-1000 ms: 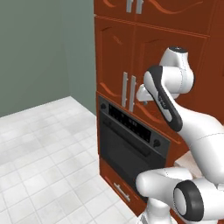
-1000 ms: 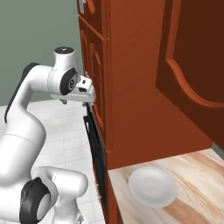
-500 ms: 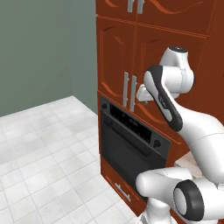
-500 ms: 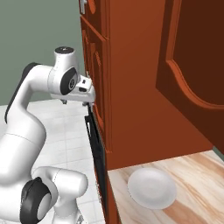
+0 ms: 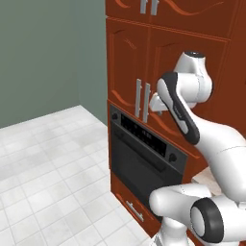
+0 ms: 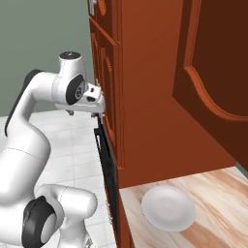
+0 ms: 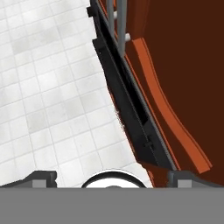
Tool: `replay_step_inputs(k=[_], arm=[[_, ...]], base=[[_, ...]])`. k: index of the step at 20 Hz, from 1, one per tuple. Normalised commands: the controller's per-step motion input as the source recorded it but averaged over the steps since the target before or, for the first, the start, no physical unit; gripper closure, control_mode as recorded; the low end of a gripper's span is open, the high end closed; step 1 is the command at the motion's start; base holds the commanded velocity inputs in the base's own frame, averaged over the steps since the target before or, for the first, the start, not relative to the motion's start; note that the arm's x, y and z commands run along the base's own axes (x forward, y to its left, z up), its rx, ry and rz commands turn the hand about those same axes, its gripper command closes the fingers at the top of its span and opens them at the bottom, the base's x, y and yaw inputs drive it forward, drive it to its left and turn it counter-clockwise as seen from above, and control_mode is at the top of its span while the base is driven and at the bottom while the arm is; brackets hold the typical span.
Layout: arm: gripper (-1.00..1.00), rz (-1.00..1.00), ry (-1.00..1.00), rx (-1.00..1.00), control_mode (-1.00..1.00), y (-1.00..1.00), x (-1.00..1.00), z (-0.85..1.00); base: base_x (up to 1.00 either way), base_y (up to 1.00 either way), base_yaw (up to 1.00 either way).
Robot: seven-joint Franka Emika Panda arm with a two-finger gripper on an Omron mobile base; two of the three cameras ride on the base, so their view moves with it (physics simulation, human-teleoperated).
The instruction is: Take the baked cake out of the oven and place it on the plate for cooling. Then close the oven door.
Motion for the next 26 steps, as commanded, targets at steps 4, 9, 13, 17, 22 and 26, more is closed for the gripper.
replay_step_inputs(k=[4,9,13,17,22,26], arm=[[-1.0,0.02,0.0,-0.16,-1.0,0.23,-0.05,-0.12],[-1.0,0.0,-0.02,-0.35,-1.0,0.52,-0.05,-0.26],[-1.0,0.0,0.0,-0.32,-1.0,0.53,-0.01,-0.35],[-1.0,-0.03,0.0,-0.12,-1.0,0.36,0.02,-0.37],[-1.0,-0.06,0.0,-0.05,-1.0,0.44,0.04,-0.28],[-1.0,-0.07,0.0,-0.03,-1.0,0.37,0.16,-0.24]], base=[[0.0,0.0,0.0],[0.0,0.0,0.0],[0.0,0.0,0.0],[0.0,0.0,0.0],[0.0,0.0,0.0],[0.0,0.0,0.0]])
